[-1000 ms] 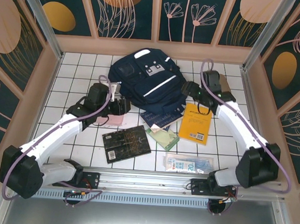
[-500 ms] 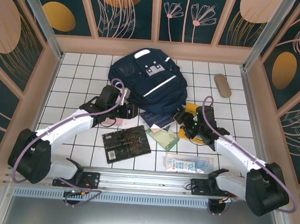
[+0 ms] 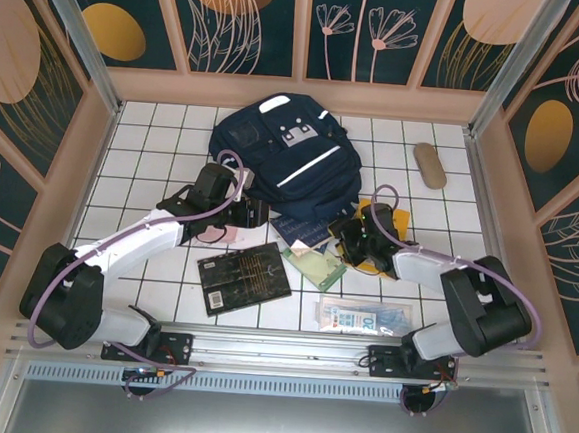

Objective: Pack the student bag

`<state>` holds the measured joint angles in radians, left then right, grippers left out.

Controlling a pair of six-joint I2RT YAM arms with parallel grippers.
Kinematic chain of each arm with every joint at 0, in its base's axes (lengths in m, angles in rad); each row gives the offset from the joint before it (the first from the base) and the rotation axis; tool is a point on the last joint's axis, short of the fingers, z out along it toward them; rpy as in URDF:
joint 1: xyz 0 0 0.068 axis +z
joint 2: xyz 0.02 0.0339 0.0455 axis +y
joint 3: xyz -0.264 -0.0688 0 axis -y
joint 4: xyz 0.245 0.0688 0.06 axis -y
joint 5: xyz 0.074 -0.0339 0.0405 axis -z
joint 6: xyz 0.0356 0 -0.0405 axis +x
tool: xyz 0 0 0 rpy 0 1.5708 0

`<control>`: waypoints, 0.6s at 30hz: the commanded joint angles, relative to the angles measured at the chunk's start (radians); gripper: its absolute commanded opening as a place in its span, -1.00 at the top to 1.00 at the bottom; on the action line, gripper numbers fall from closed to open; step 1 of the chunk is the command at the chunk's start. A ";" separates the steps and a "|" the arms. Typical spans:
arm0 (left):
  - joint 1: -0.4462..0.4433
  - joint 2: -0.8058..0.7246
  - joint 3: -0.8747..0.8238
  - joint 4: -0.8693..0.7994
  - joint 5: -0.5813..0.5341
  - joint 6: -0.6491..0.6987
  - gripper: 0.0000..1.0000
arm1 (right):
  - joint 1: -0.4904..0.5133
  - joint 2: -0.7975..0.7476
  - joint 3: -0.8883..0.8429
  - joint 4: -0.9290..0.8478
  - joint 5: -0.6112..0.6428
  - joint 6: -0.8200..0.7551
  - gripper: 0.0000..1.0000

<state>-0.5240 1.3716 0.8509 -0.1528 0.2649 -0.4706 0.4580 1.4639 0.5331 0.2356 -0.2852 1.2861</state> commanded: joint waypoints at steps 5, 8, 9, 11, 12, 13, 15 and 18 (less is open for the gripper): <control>-0.004 -0.037 -0.025 0.033 -0.003 0.026 -0.21 | -0.008 0.163 0.078 0.040 0.064 -0.060 0.24; -0.004 -0.047 -0.032 0.032 -0.016 0.026 -0.21 | -0.011 0.153 0.090 -0.007 0.104 -0.077 0.83; -0.003 -0.049 -0.033 0.033 -0.020 0.026 -0.21 | -0.013 0.135 0.090 -0.021 0.112 -0.080 0.97; -0.003 -0.051 -0.033 0.033 -0.028 0.027 -0.21 | -0.013 0.088 0.096 -0.072 0.141 -0.095 1.00; -0.004 -0.049 -0.033 0.033 -0.031 0.027 -0.21 | -0.013 0.064 0.104 -0.100 0.153 -0.105 1.00; -0.003 -0.047 -0.028 0.033 -0.032 0.026 -0.22 | -0.015 0.038 0.116 -0.134 0.163 -0.118 1.00; -0.003 -0.044 -0.021 0.033 -0.039 0.027 -0.22 | -0.018 -0.007 0.137 -0.184 0.167 -0.137 1.00; -0.001 -0.038 -0.010 0.029 -0.047 0.018 -0.23 | -0.027 -0.073 0.159 -0.242 0.132 -0.144 1.00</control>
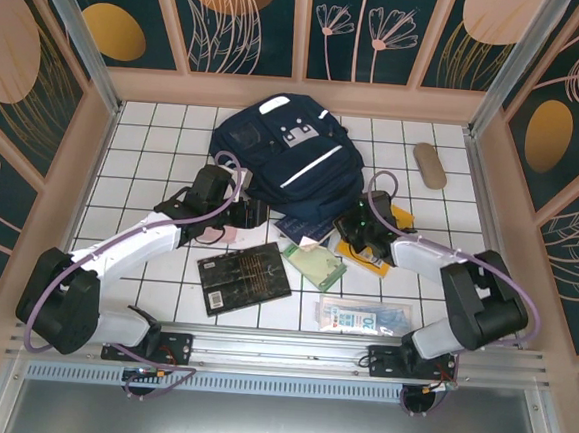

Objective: Pack the student bag

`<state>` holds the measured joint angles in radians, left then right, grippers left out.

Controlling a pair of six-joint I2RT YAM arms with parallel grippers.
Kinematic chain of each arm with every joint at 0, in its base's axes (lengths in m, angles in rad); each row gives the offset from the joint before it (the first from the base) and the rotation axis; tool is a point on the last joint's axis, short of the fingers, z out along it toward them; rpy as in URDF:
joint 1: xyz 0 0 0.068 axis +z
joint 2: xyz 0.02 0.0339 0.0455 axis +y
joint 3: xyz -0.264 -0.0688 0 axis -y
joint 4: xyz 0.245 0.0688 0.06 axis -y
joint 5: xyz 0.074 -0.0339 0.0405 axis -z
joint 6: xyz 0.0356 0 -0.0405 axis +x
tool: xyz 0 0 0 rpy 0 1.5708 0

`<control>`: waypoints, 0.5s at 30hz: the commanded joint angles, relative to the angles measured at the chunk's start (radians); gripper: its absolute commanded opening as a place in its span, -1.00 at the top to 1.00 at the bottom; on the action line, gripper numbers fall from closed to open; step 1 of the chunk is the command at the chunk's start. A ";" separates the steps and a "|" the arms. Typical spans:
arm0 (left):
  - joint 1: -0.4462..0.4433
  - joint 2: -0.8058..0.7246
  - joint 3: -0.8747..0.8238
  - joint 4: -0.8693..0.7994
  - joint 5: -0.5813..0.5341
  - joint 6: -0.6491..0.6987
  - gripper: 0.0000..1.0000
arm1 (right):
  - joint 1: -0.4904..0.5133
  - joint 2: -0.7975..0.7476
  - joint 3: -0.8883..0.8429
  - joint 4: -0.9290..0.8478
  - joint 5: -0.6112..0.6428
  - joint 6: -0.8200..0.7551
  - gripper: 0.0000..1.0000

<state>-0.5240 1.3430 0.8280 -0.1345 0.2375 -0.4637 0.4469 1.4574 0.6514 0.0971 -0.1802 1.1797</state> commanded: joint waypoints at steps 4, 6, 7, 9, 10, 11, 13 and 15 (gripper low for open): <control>-0.001 0.014 0.041 -0.013 -0.017 -0.034 -0.27 | -0.018 -0.165 0.081 -0.214 -0.019 -0.057 1.00; 0.003 0.029 0.064 -0.032 0.012 -0.062 -0.31 | -0.020 -0.222 0.100 -0.269 -0.039 -0.080 1.00; 0.005 0.026 0.066 -0.027 0.035 -0.080 -0.34 | -0.020 -0.248 0.108 -0.293 -0.053 -0.097 1.00; 0.006 0.013 0.061 0.000 0.064 -0.124 -0.47 | -0.022 -0.296 0.112 -0.307 -0.107 -0.125 1.00; 0.006 0.009 0.062 0.015 0.080 -0.142 -0.53 | -0.021 -0.317 0.112 -0.308 -0.138 -0.138 1.00; 0.007 0.009 0.066 0.027 0.099 -0.161 -0.56 | -0.019 -0.336 0.113 -0.306 -0.170 -0.150 1.00; 0.007 0.016 0.077 0.046 0.132 -0.186 -0.60 | -0.010 -0.370 0.118 -0.293 -0.218 -0.181 1.00; 0.010 0.025 0.086 0.063 0.154 -0.205 -0.62 | 0.021 -0.410 0.137 -0.297 -0.218 -0.219 1.00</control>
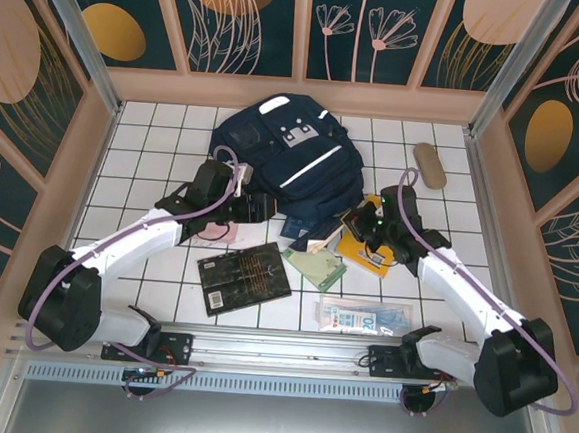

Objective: Pack the student bag

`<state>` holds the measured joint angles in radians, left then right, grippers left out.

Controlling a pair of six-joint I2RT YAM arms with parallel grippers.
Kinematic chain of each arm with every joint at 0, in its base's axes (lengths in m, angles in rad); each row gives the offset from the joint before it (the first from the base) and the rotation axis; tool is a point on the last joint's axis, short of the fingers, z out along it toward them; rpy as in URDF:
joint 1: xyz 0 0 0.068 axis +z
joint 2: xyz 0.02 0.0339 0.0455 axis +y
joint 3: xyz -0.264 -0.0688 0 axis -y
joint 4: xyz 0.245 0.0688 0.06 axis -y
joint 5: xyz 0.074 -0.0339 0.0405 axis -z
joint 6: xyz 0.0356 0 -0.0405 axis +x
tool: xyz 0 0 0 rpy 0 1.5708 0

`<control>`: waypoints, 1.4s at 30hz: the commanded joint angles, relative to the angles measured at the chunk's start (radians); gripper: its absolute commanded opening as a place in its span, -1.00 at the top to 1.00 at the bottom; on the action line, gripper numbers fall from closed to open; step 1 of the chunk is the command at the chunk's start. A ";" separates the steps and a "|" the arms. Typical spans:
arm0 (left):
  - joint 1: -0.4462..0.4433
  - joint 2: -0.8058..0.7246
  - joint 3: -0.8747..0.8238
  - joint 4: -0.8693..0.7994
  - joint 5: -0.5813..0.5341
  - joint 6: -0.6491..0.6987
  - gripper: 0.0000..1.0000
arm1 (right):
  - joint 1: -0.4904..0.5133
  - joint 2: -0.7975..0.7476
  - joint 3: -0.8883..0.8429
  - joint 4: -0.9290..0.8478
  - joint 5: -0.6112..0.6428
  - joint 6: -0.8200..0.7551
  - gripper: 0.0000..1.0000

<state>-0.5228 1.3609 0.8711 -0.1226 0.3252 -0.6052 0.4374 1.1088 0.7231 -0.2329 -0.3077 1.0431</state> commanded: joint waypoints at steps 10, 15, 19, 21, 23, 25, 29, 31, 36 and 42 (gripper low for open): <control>0.024 0.065 0.021 0.260 0.209 -0.225 -0.68 | 0.072 -0.147 0.060 0.210 -0.215 -0.128 1.00; 0.033 0.096 -0.025 0.430 0.293 -0.336 -0.68 | 0.070 -0.121 0.047 0.346 -0.274 -0.097 1.00; 0.041 0.101 -0.085 0.631 0.365 -0.454 -0.68 | 0.053 -0.090 0.027 0.458 -0.334 -0.059 1.00; 0.043 0.101 -0.103 0.690 0.388 -0.492 -0.67 | 0.042 -0.085 0.004 0.527 -0.353 -0.029 1.00; 0.048 0.092 -0.127 0.768 0.408 -0.538 -0.62 | 0.026 -0.071 -0.006 0.544 -0.359 -0.022 1.00; 0.053 0.079 -0.149 0.843 0.427 -0.580 -0.54 | 0.011 -0.055 -0.014 0.545 -0.365 -0.026 1.00; 0.063 0.047 -0.173 0.906 0.443 -0.613 -0.08 | -0.006 -0.017 -0.032 0.577 -0.375 -0.020 1.00; 0.069 0.033 -0.180 0.914 0.443 -0.610 0.21 | -0.006 0.004 -0.031 0.583 -0.375 -0.020 1.00; 0.077 0.009 -0.197 0.956 0.445 -0.612 0.86 | 0.007 0.063 -0.009 0.559 -0.372 -0.031 0.52; 0.080 -0.003 -0.202 1.022 0.440 -0.640 1.00 | 0.051 0.127 0.007 0.579 -0.379 -0.025 -0.21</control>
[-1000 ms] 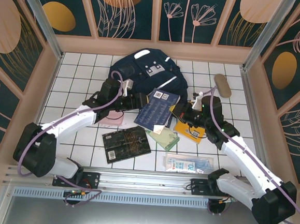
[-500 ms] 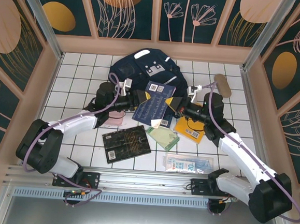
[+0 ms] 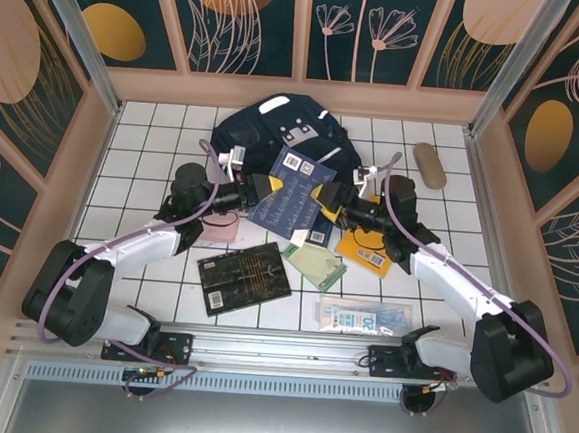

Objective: Pack the student bag

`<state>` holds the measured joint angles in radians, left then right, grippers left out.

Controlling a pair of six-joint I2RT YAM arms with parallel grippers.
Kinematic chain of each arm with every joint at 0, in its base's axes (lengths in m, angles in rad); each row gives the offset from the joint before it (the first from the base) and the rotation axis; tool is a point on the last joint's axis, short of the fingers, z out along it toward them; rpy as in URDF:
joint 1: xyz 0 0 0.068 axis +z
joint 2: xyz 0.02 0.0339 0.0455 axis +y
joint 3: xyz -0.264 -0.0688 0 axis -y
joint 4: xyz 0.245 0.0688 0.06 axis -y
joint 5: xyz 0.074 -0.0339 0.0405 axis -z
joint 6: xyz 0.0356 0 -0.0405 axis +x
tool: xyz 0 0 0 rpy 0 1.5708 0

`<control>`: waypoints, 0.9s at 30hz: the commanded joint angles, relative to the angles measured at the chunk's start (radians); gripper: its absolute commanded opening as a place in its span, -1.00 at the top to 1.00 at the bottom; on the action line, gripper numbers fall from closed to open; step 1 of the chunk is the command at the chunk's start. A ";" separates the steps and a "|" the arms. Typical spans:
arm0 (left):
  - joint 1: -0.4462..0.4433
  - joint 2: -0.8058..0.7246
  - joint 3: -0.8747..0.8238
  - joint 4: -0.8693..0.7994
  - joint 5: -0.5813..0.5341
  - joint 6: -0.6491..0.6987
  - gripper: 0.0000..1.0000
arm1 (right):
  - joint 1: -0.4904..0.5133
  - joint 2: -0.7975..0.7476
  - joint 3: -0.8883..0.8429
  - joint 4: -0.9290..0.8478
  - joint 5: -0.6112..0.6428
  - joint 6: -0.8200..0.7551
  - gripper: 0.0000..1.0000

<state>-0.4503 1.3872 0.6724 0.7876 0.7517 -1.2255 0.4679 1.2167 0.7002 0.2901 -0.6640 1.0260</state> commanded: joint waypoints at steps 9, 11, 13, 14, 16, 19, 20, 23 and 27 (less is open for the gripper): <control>0.012 -0.030 0.015 0.140 0.005 -0.049 1.00 | 0.060 0.099 -0.018 0.239 -0.045 0.079 -0.51; 0.012 -0.024 0.012 0.139 0.003 -0.051 1.00 | 0.067 0.101 -0.028 0.310 -0.056 0.104 -0.52; 0.012 -0.015 0.007 0.139 -0.001 -0.049 1.00 | 0.069 0.095 -0.041 0.394 -0.068 0.142 -0.53; 0.013 -0.014 0.005 0.139 -0.002 -0.052 1.00 | 0.069 0.091 -0.045 0.425 -0.072 0.155 -0.53; 0.013 -0.010 0.001 0.138 -0.007 -0.051 1.00 | 0.069 0.079 -0.045 0.458 -0.077 0.166 -0.49; 0.014 -0.005 0.006 0.102 -0.016 -0.027 1.00 | 0.069 0.038 -0.045 0.439 -0.055 0.147 -0.30; 0.013 -0.007 0.009 0.087 -0.019 -0.015 1.00 | 0.069 0.022 -0.044 0.412 -0.039 0.133 -0.21; 0.014 -0.003 0.016 0.055 -0.028 0.011 1.00 | 0.069 -0.015 -0.036 0.326 0.001 0.087 0.16; 0.013 0.017 0.037 0.047 -0.017 0.018 0.98 | 0.068 -0.005 -0.027 0.277 0.014 0.063 0.37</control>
<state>-0.4393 1.3911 0.6735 0.8299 0.7326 -1.2419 0.5304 1.2201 0.6624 0.5865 -0.6727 1.1244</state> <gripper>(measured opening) 0.145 0.311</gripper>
